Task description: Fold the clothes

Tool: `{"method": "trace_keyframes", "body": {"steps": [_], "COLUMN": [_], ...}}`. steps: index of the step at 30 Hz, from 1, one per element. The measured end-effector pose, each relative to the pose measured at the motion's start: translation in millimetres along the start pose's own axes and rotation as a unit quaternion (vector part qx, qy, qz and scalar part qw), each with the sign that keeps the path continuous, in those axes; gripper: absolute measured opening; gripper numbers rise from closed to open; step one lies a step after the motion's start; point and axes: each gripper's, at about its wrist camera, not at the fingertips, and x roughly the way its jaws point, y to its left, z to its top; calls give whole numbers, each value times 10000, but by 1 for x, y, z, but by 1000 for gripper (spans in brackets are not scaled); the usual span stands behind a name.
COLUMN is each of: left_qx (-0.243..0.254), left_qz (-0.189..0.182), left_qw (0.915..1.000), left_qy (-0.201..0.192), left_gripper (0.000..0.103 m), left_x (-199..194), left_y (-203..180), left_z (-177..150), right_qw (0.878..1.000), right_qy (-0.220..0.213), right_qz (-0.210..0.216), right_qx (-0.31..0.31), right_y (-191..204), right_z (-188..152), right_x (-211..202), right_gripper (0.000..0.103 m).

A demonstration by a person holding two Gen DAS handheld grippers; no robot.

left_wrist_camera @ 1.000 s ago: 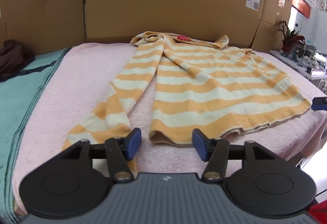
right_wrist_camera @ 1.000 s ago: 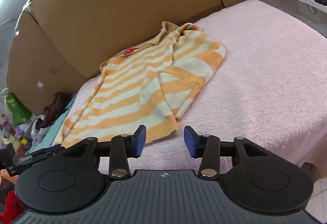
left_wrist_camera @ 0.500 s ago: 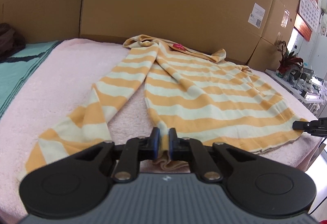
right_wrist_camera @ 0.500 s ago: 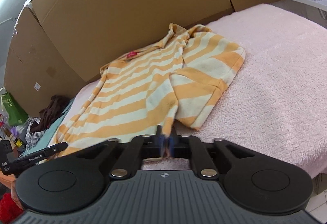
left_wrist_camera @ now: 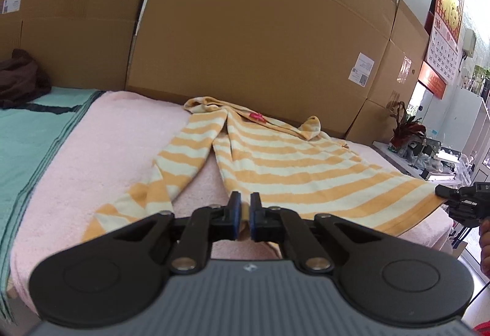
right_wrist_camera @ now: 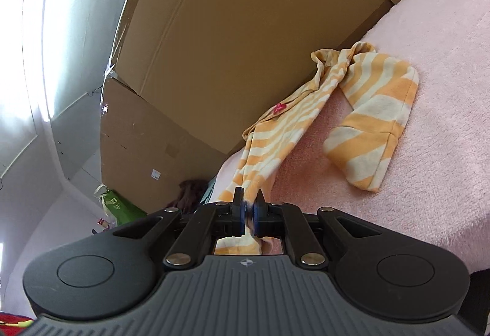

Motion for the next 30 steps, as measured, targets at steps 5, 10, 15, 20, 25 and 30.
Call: {"method": "trace_keyframes", "body": {"steps": [5, 10, 15, 20, 25, 30], "left_qx": [-11, 356, 305, 401, 763, 43], "left_qz": [51, 304, 446, 222, 401, 286], "left_qw": [10000, 9981, 9950, 9944, 9933, 9975], "left_qy": [-11, 408, 839, 957, 765, 646], "left_gripper": [0, 11, 48, 87, 43, 2], "left_x": [-16, 10, 39, 42, 53, 54], "left_y": [3, 0, 16, 13, -2, 9], "left_z": [-4, -17, -25, -28, -33, -31], "right_qw": [9995, 9992, 9977, 9940, 9926, 9961], "right_qy": [202, 274, 273, 484, 551, 323], "right_qz": [60, -70, -625, -906, -1022, -748], "right_qx": [-250, -287, -53, -377, -345, 353], "right_y": [7, 4, -19, -20, -29, -49], "right_z": [-4, -10, -15, -29, -33, -33], "right_x": [-13, -10, -3, 3, 12, 10], "right_gripper": [6, 6, 6, 10, 14, 21]}}
